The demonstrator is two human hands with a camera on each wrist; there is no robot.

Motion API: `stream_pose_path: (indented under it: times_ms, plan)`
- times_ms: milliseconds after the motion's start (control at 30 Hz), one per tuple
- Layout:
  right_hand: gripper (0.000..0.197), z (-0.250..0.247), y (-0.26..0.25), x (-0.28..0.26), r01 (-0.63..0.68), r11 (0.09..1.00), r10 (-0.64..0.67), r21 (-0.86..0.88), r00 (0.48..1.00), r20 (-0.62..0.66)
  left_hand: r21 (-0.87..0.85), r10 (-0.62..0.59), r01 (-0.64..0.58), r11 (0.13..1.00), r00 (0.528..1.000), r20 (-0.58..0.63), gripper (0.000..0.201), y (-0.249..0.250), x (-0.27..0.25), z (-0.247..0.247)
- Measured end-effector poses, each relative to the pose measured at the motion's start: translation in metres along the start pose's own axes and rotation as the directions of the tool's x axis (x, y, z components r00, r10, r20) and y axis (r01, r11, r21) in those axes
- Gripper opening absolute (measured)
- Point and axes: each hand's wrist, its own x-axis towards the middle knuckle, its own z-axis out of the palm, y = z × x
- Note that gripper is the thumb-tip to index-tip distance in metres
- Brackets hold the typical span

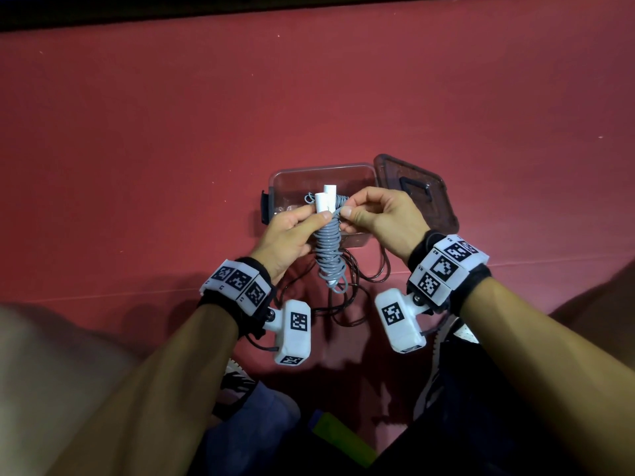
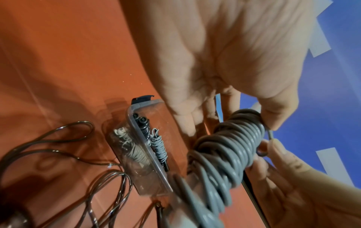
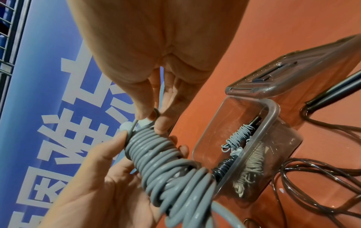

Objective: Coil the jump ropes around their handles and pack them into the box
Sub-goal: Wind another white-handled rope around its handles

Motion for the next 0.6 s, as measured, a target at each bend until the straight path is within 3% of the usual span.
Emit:
stream_pose_path:
  times_ms: [367, 600]
  plan:
    - [0.007, 0.001, 0.0016, 0.0004, 0.027, 0.996, -0.029, -0.082, 0.999, -0.025, 0.05, 0.01, -0.009, 0.999, 1.0, -0.025, 0.019, -0.0016, 0.0017, 0.0033]
    - [0.011, 0.002, -0.0013, -0.0014, -0.031, 0.996, 0.027, -0.085, 0.999, -0.048, 0.201, 0.079, -0.065, 0.978, 0.995, -0.063, 0.013, -0.0062, 0.0045, -0.0005]
